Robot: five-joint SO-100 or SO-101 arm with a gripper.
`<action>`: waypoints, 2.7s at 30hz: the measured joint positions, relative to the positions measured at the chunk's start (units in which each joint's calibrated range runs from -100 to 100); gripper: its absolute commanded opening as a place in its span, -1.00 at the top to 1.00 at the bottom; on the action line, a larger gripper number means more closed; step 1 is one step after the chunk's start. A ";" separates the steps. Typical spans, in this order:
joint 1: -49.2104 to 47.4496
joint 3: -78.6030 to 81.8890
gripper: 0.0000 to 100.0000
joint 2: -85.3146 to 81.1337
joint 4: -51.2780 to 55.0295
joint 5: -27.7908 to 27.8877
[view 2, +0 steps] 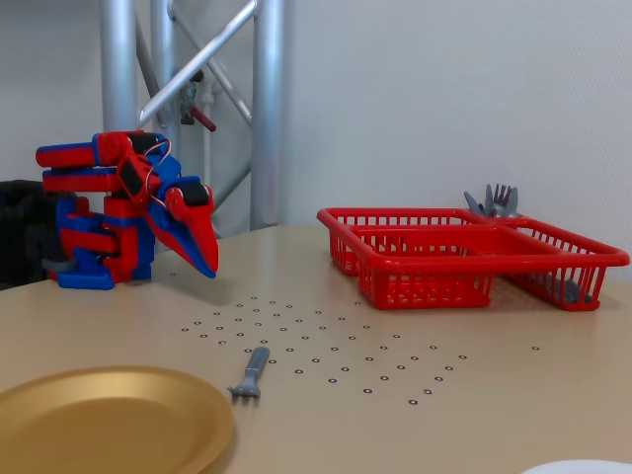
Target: Push the fork on the left side of the plate
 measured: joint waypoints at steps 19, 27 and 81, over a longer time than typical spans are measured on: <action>0.00 0.00 1.00 0.00 0.00 0.00; 0.00 0.00 1.00 0.00 0.00 0.00; -6.01 -17.27 1.00 26.55 -1.44 3.96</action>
